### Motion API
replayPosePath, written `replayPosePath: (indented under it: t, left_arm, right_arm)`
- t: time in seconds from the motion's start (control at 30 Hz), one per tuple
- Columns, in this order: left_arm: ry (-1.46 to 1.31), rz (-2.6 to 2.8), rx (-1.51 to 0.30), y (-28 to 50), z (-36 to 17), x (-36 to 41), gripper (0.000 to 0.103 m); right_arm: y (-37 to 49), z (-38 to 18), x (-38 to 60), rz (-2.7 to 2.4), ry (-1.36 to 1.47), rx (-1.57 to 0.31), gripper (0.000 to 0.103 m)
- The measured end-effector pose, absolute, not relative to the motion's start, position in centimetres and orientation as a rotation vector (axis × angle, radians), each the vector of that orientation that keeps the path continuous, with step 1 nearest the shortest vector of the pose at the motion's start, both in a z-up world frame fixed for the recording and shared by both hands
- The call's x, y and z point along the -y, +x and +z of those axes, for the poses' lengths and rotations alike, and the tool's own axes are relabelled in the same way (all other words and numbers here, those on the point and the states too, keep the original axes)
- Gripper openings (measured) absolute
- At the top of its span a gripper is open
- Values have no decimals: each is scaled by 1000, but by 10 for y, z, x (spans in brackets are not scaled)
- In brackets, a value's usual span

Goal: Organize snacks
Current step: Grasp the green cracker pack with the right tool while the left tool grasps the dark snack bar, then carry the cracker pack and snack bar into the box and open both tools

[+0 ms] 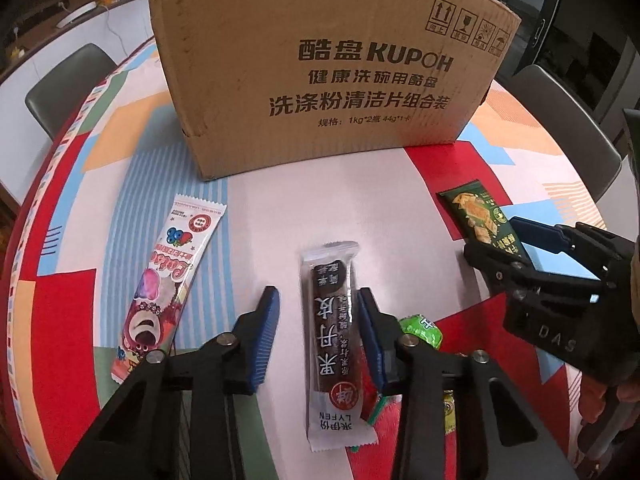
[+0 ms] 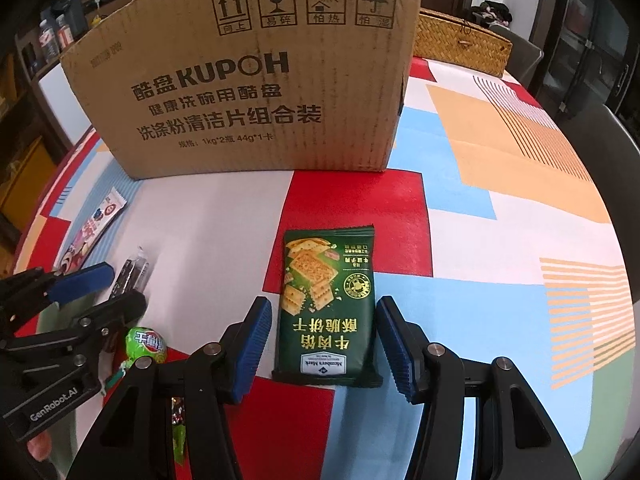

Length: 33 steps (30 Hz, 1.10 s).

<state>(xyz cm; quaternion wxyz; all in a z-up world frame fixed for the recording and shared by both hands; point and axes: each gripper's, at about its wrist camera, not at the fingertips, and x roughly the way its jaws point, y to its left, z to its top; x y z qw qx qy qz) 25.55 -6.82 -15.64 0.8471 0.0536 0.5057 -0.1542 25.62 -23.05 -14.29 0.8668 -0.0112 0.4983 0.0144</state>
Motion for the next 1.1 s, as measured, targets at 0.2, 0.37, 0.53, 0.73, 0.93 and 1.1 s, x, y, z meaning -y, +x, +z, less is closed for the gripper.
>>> replayPosePath:
  t: [0.2,0.37,0.53,0.73,0.93,1.1]
  left_arm:
    - [109,-321,-1063,257,-157,68,21]
    - [98,-323,-1066,254,-154,65,20]
    - [92,-327,-1043,247,-145,61,20]
    - [87,-332,-1006,238,-129,59,20]
    - [66,-337,-960,227,-108,54,20]
    - [53,-342,-919,216,-91,51,20]
  right_arm:
    - [250,-142,218,38,-72,-1029,46]
    - [250,-139,217,46,-62,-1029,45]
    - [240,-126,211,49,-71,-995,45]
    - [226,-109,202,61,-69,-956,45]
    - [217,-92,201,74,-61,-917,45]
    - [208,-77,203,89,-54,-875,45]
